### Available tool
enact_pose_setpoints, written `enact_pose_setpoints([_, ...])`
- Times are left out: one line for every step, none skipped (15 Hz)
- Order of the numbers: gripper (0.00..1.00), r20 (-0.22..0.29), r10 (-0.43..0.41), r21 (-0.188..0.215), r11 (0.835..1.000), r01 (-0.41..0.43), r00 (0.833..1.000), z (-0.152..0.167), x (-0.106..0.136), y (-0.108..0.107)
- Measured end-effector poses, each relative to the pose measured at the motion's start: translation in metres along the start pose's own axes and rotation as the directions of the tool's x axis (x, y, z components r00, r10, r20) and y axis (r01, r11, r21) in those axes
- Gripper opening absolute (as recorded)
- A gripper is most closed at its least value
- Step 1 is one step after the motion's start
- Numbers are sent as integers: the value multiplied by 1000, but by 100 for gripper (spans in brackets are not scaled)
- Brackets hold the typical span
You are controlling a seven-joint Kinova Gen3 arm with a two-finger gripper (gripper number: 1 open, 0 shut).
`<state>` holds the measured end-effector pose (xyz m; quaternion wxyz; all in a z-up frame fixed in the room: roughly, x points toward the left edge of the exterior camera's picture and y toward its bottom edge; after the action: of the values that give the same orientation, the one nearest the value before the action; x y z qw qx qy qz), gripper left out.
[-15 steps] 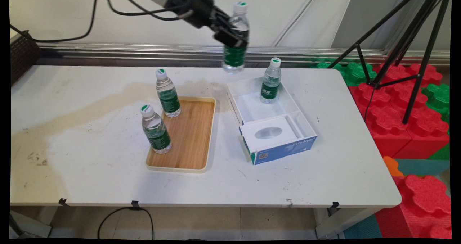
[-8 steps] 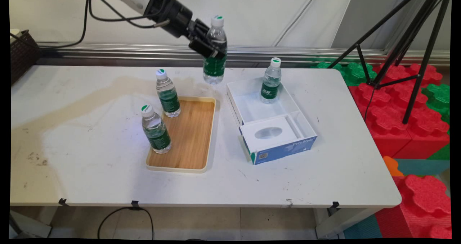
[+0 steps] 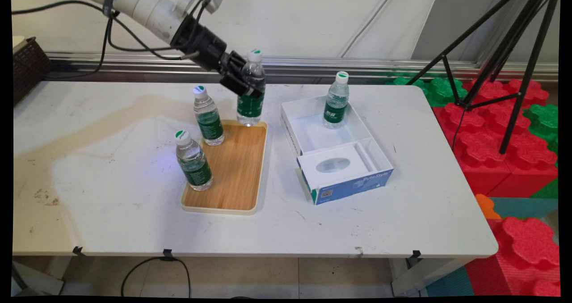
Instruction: Place the picked object on the tray
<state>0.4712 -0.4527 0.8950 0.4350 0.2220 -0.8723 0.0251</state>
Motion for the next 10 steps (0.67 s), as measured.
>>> enact_pose_setpoints([0, 7, 1, -1, 1000, -1, 1000, 1, -8, -5])
enact_pose_setpoints([0, 12, 4, -5, 1000, -4, 1000, 3, -17, -10])
enact_pose_setpoints([0, 12, 5, -8, 1000, -4, 1000, 4, -21, -13])
enact_pose_setpoints([0, 10, 4, -14, 1000, -4, 1000, 6, -28, -16])
enact_pose_setpoints([0, 8, 5, -18, 1000, -5, 1000, 7, -32, -18])
enact_pose_setpoints([0, 6, 5, -22, 1000, -5, 1000, 8, -35, -20])
enact_pose_setpoints([0, 4, 8, -27, 1000, -8, 1000, 10, -39, -21])
enact_pose_setpoints([0, 1, 13, -32, 999, -13, 1000, 13, -44, -24])
enact_pose_setpoints([0, -1, 18, -34, 999, -18, 1000, 14, -46, -25])
enact_pose_setpoints([0, -3, 23, -35, 999, -23, 1000, 15, -50, -26])
